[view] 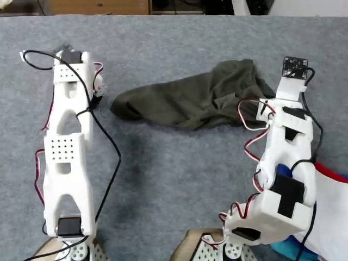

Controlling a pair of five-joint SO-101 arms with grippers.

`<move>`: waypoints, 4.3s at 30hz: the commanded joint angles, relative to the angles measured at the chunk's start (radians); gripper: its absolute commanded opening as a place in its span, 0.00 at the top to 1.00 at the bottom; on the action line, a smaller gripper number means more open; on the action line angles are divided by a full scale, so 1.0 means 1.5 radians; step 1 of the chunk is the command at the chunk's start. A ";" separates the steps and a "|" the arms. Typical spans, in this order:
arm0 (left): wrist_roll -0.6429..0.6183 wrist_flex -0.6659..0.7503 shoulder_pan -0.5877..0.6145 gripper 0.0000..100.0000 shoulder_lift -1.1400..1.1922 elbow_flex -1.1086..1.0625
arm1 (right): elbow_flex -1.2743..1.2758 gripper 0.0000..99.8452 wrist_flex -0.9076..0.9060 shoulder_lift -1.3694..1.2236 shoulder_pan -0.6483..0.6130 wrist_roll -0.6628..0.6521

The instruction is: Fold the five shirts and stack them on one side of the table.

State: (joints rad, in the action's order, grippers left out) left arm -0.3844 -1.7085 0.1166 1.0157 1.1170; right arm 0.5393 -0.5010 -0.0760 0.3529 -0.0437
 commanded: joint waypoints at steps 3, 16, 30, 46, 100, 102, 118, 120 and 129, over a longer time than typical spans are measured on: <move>0.085 -0.038 -0.080 0.98 -0.126 -0.053 | -0.035 1.00 0.012 -0.001 0.006 0.004; 0.121 0.076 -0.193 0.98 -0.293 -0.366 | -0.035 1.00 0.015 -0.002 0.008 0.000; 0.076 0.414 -0.172 0.81 -0.260 -0.519 | -0.036 1.00 0.015 -0.004 0.004 -0.001; 0.031 0.400 -0.138 0.97 -0.152 -0.352 | -0.036 1.00 0.015 -0.004 0.003 -0.001; 0.365 -0.038 0.185 0.78 -0.348 -0.102 | -0.035 1.00 0.015 -0.005 0.002 -0.002; 0.403 -0.038 0.169 0.78 -0.421 -0.226 | -0.035 1.00 0.015 -0.005 0.002 -0.002; 0.285 0.253 0.381 0.78 -0.698 -0.625 | -0.035 1.00 0.015 -0.005 0.002 -0.002; 0.274 0.255 0.394 0.78 -0.695 -0.620 | -0.035 1.00 0.015 -0.005 0.002 -0.002; 0.320 0.161 0.154 0.78 -0.695 -0.795 | -0.035 1.00 0.015 -0.005 -0.007 -0.003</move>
State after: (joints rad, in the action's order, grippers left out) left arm 0.0821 -1.4584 0.4803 0.0169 0.0107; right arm 0.5347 -0.5010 -0.0867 0.3514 -0.0437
